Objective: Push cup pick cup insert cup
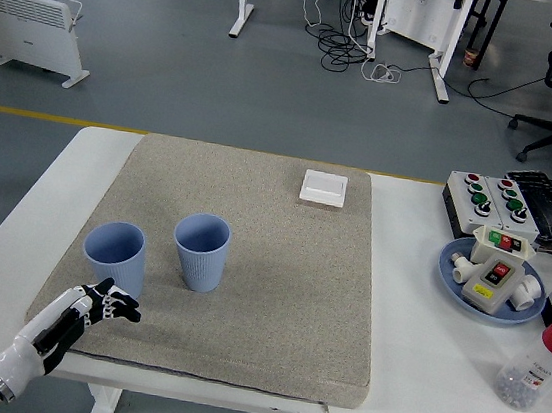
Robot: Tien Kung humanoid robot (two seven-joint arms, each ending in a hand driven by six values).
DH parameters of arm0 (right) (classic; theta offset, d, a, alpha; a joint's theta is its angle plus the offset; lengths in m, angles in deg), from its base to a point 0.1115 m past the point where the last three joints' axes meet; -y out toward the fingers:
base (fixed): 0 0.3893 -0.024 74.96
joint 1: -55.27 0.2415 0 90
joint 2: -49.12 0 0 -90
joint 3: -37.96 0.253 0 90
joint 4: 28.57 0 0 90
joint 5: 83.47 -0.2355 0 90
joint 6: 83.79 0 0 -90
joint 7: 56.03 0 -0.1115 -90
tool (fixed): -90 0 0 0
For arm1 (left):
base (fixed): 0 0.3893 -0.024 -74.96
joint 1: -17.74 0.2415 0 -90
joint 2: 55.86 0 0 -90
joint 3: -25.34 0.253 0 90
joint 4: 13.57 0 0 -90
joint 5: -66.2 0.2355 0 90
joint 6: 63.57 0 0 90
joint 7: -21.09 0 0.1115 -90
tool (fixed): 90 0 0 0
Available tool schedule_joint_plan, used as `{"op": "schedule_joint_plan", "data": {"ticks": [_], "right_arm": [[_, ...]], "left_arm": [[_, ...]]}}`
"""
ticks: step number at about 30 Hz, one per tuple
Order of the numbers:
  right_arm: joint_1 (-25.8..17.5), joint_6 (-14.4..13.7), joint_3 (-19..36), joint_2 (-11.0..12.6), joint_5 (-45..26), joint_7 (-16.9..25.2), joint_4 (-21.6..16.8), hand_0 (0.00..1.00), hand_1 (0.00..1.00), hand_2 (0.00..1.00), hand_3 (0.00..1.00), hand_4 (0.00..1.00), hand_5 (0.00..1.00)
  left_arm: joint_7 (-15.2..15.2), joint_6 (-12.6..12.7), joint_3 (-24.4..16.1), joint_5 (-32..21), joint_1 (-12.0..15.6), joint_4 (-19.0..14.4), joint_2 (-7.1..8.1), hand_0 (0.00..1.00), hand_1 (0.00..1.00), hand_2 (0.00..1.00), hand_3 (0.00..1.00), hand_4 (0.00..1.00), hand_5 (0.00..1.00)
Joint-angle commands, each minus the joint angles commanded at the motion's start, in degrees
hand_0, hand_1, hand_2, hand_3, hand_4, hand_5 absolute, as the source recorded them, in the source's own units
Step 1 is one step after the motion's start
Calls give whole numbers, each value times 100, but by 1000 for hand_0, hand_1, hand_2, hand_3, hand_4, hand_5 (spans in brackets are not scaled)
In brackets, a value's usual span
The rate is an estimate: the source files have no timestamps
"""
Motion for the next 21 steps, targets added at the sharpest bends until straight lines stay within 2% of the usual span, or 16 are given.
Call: {"op": "schedule_joint_plan", "data": {"ticks": [14, 21], "right_arm": [[-2, -3, 0, -11, -4, 1, 0, 725, 649, 649, 579, 125, 473], [-28, -11, -8, -24, 7, -6, 0, 725, 649, 649, 580, 125, 472]], "left_arm": [[-105, -4, 128, 152, -308, 297, 133, 682, 562, 520, 506, 608, 998], [-66, -47, 144, 478, -458, 513, 180, 682, 562, 520, 506, 603, 998]]}}
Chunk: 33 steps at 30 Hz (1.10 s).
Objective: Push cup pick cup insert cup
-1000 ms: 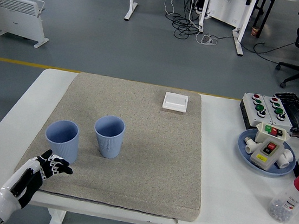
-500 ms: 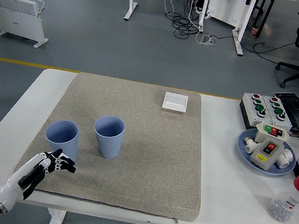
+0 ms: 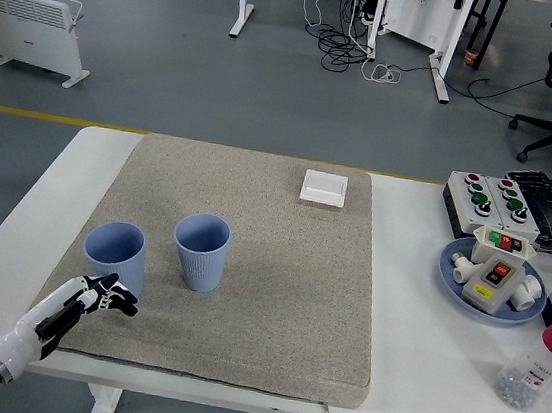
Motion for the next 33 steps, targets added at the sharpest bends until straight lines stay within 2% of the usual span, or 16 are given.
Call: {"op": "schedule_joint_plan", "data": {"ticks": [16, 33], "right_arm": [[-43, 0, -28, -11, -3, -6, 0, 725, 649, 650, 579, 125, 472], [-14, 5, -27, -11, -3, -5, 0, 725, 649, 650, 579, 124, 471]], "left_arm": [[60, 8, 33, 228, -217, 326, 33, 691, 561, 519, 502, 598, 998], [78, -30, 183, 178, -539, 685, 75, 704, 560, 518, 500, 589, 998]]}}
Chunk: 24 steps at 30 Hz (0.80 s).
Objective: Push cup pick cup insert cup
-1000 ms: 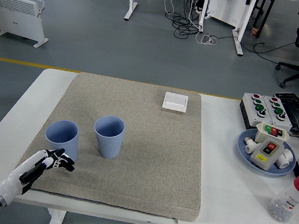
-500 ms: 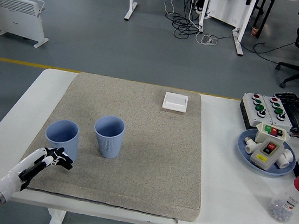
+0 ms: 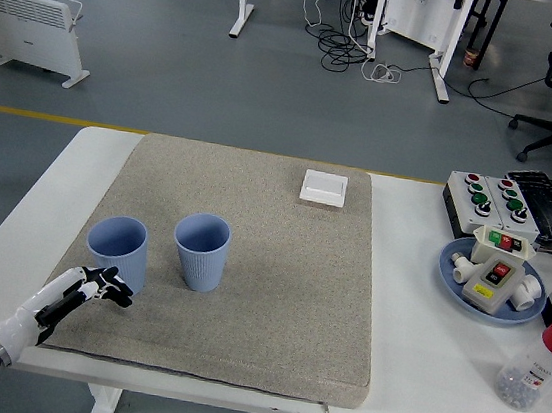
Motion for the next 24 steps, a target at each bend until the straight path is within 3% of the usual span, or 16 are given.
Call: {"op": "schedule_joint_plan", "data": {"ticks": [18, 24], "right_arm": [[14, 4, -15, -8, -1, -6, 0, 725, 649, 650, 579, 125, 471], [12, 0, -10, -23, 6, -5, 0, 725, 649, 650, 579, 125, 470]], "left_arm": [[43, -12, 264, -91, -450, 373, -20, 712, 559, 517, 498, 582, 998], [72, -22, 369, -106, -708, 602, -111, 716, 558, 517, 497, 581, 998]]}}
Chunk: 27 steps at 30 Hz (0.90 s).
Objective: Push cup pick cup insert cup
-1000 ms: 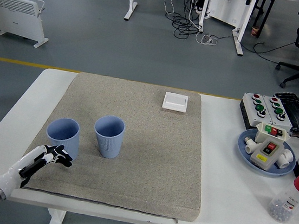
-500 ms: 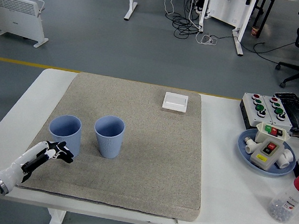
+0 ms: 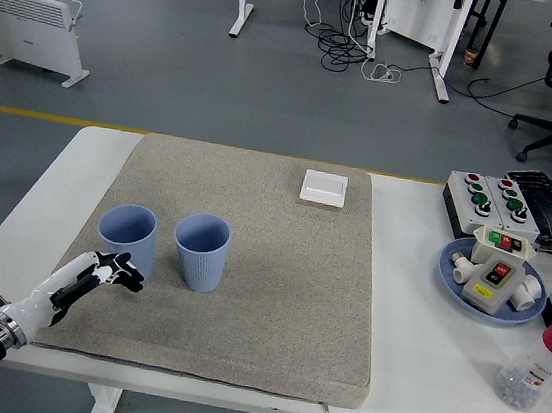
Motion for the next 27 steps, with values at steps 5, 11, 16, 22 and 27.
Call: {"op": "schedule_joint_plan", "data": {"ticks": [5, 11, 16, 22, 27], "right_arm": [[-1, -3, -1, -9, -8, 1, 0, 725, 649, 650, 579, 125, 472], [2, -3, -1, -10, -2, 0, 0, 725, 649, 650, 579, 125, 472], [2, -1, -2, -10, 7, -4, 0, 725, 649, 650, 579, 125, 472], [-4, -1, -7, -10, 21, -9, 0, 725, 649, 650, 579, 125, 472], [-5, -3, -14, -15, 28, -13, 0, 725, 648, 650, 579, 125, 473]], "left_arm": [[7, -4, 34, -11, -151, 175, -60, 728, 558, 514, 496, 576, 998], [8, -15, 141, -57, -357, 404, -69, 728, 557, 515, 496, 575, 998], [12, -27, 256, -141, -525, 560, -97, 728, 557, 515, 496, 575, 998], [35, -38, 383, -252, -727, 790, -184, 730, 557, 515, 495, 574, 998], [124, -79, 511, -597, -885, 1001, -232, 733, 557, 514, 497, 569, 998]]}}
